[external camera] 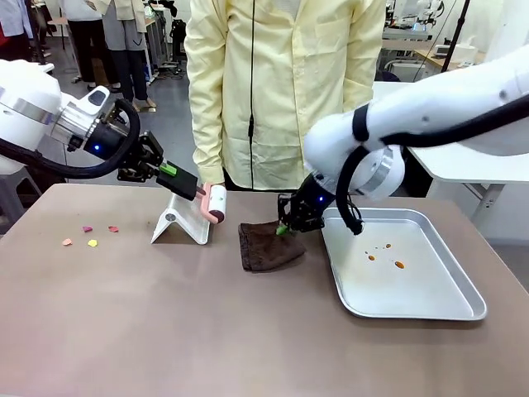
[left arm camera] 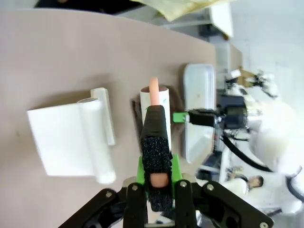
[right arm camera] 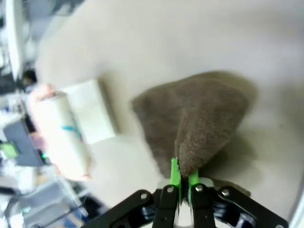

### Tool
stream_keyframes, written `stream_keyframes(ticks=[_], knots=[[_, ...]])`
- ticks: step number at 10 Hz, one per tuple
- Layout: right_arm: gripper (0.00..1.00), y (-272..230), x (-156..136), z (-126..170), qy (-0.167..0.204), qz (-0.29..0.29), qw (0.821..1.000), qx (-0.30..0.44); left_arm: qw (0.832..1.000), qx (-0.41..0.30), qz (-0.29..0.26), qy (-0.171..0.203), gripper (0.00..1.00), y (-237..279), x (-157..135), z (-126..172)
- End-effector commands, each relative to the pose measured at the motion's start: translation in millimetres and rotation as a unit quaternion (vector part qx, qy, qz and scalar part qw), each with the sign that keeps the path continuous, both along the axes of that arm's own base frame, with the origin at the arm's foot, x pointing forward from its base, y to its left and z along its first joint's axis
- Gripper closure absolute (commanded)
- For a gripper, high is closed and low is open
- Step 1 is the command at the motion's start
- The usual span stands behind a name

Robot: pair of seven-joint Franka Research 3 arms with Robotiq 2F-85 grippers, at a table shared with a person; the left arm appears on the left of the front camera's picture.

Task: Clean the surface of the table.
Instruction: Hold the Lint Roller with your left hand and the towel with your right hand.

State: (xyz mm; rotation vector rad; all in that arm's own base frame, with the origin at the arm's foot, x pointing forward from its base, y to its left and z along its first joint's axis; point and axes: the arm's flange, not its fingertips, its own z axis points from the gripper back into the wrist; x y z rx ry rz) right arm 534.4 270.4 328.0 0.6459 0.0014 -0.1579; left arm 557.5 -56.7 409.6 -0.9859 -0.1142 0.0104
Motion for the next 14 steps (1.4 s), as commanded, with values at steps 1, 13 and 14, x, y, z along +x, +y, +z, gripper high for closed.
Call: stream_keyframes(ticks=[1,13,14], knots=[[1.0,-53.3,-22.7,9.0,0.014,0.02,0.984,0.175,0.996,-0.062,-0.06,0.0,1.0,18.1,-20.0,8.6],[1.0,-380.1,-201.1,109.3,-0.127,-0.267,0.847,0.443,0.927,-0.176,0.317,-0.094,1.0,316.6,-337.3,53.9],[1.0,-397.1,-202.8,101.5,-0.137,-0.235,0.854,0.443,0.928,-0.167,0.323,-0.082,1.0,334.0,-351.3,57.7]])
